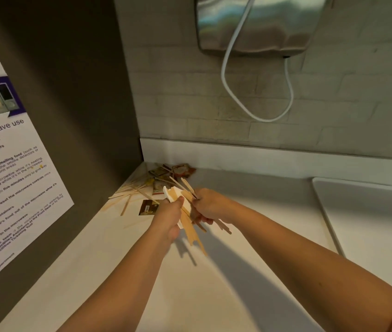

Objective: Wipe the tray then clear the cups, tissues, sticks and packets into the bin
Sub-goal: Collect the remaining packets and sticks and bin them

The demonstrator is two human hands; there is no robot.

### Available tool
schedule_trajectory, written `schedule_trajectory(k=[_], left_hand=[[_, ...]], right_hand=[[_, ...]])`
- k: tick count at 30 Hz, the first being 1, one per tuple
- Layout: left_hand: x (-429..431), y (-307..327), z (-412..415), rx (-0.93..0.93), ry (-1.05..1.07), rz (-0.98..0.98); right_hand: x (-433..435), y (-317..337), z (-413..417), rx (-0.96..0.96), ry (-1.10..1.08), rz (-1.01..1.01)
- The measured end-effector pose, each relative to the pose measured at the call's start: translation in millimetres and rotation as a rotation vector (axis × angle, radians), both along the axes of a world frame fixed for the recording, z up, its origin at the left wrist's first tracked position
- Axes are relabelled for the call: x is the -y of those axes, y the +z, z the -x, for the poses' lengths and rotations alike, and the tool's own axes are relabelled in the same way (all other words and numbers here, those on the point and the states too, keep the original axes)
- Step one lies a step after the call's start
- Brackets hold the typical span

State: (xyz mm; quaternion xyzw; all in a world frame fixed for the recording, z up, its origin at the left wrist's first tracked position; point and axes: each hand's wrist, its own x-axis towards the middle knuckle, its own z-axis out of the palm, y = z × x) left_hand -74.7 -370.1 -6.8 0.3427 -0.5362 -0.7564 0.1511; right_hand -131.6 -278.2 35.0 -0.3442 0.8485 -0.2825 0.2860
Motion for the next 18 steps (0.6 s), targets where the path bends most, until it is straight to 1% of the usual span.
schedule_trajectory(k=[4, 10, 18], left_hand=[[-28, 1, -4, -0.007, -0.077, -0.002], [-68, 2, -18, -0.011, -0.256, 0.019], [-119, -4, -79, 0.035, -0.436, 0.029]], right_hand=[[-31, 1, -9, -0.023, -0.064, -0.029], [-76, 1, -31, -0.021, -0.19, -0.063], [-135, -4, -112, 0.032, -0.391, -0.047]])
